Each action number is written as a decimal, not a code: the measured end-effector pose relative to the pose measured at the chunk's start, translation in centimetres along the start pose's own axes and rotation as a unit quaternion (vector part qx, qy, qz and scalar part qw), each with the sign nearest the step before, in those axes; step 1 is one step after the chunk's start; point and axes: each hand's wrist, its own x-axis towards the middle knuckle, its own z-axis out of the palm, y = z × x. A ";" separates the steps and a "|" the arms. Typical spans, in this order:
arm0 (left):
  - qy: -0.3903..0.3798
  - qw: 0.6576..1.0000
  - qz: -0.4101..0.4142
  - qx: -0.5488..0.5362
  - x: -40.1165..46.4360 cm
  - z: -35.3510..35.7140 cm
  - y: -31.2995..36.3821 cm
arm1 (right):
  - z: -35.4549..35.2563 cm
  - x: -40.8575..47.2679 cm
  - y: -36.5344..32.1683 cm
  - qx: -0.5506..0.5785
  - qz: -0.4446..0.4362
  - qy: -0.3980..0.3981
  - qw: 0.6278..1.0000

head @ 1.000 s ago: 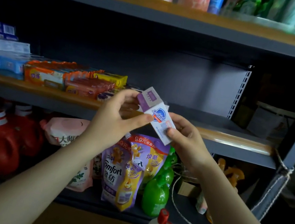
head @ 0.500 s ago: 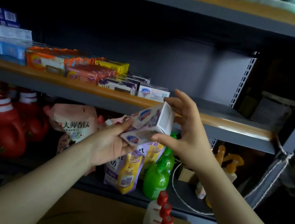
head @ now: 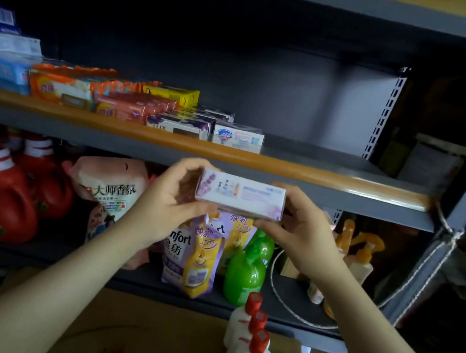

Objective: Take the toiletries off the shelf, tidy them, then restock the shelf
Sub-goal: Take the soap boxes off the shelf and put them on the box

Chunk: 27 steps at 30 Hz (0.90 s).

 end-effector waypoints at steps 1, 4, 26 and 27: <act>-0.009 0.999 0.030 0.042 -0.1 -0.1 0.0 | 0.1 -0.1 0.2 -0.060 -0.034 0.026 0.997; -0.036 0.999 0.034 0.021 -0.5 -0.1 -0.1 | 0.5 -0.5 0.7 -0.165 -0.160 0.100 0.968; 0.061 0.969 -0.239 0.008 -8.5 -0.9 -4.8 | 4.6 -3.1 4.5 -0.132 0.124 -0.112 0.977; 0.068 0.956 -0.285 0.009 -9.0 -1.0 -5.4 | 5.0 -3.1 4.8 -0.157 0.135 -0.114 0.972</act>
